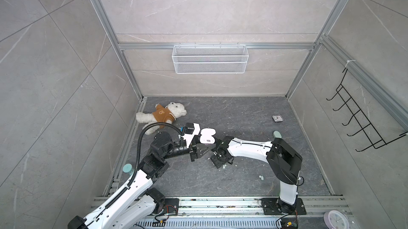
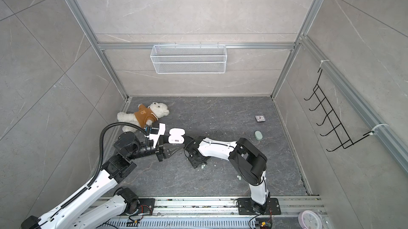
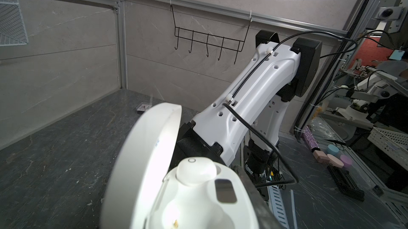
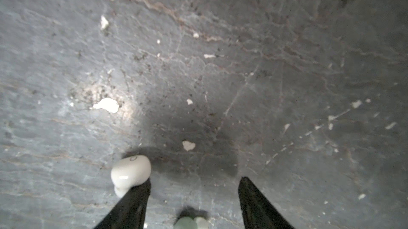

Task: Insert the wireless bluetooth earbuds into the charging case
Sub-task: 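Lower the open right gripper around a white earbud on the table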

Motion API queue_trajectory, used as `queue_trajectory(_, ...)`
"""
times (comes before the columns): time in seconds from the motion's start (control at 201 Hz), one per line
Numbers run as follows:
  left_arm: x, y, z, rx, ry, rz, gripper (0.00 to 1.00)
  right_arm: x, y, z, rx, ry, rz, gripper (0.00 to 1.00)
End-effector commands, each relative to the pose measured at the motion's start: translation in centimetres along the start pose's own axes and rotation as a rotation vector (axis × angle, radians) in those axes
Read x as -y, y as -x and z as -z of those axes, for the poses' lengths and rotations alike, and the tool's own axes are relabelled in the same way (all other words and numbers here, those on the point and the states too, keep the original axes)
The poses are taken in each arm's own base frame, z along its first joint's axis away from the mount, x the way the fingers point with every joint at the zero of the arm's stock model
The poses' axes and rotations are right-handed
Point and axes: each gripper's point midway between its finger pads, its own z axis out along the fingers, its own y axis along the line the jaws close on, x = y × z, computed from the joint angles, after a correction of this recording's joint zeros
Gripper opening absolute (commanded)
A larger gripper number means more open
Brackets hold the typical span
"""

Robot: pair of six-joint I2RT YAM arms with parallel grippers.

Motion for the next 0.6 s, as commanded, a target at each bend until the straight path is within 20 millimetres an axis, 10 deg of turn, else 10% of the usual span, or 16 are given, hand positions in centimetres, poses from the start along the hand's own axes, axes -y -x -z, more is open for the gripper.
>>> queue_trajectory(0.0, 0.5, 2.5, 0.3, 0.057, 0.000, -0.066, 0.16, 0.9, 0.4, -0.4, -0.003, -0.046, -0.009, 0.66)
queue_trajectory(0.597, 1.1, 2.1, 0.9, 0.047, -0.003, -0.058, 0.17, -1.7, 1.5, 6.0, -0.021, 0.266, -0.617, 0.65)
